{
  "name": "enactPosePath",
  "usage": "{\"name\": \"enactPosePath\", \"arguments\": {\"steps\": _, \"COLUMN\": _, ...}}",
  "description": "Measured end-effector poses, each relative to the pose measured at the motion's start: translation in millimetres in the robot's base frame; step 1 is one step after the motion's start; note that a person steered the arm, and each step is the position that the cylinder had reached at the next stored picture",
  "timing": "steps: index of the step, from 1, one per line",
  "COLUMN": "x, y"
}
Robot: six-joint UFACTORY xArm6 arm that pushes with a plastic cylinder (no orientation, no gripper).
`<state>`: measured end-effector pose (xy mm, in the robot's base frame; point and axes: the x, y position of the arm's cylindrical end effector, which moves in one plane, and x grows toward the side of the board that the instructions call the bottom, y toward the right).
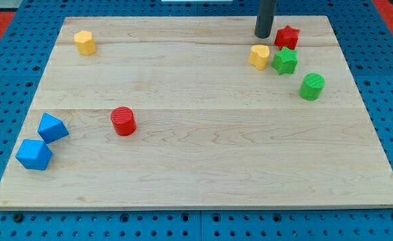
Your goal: Point at the red circle
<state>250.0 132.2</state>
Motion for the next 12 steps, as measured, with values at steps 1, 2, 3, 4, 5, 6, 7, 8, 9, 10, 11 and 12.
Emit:
{"name": "enactPosePath", "arguments": {"steps": 1, "x": 11.5, "y": -6.4}}
{"name": "enactPosePath", "arguments": {"steps": 2, "x": 15.7, "y": -16.0}}
{"name": "enactPosePath", "arguments": {"steps": 3, "x": 10.0, "y": -31.4}}
{"name": "enactPosePath", "arguments": {"steps": 4, "x": 10.0, "y": -89.9}}
{"name": "enactPosePath", "arguments": {"steps": 5, "x": 15.4, "y": -154.1}}
{"name": "enactPosePath", "arguments": {"steps": 6, "x": 28.0, "y": -220.6}}
{"name": "enactPosePath", "arguments": {"steps": 7, "x": 57.4, "y": -284.0}}
{"name": "enactPosePath", "arguments": {"steps": 8, "x": 97.3, "y": -317.3}}
{"name": "enactPosePath", "arguments": {"steps": 9, "x": 116.4, "y": -309.7}}
{"name": "enactPosePath", "arguments": {"steps": 10, "x": 145.5, "y": -295.4}}
{"name": "enactPosePath", "arguments": {"steps": 11, "x": 179.0, "y": -292.0}}
{"name": "enactPosePath", "arguments": {"steps": 12, "x": 217.1, "y": -294.3}}
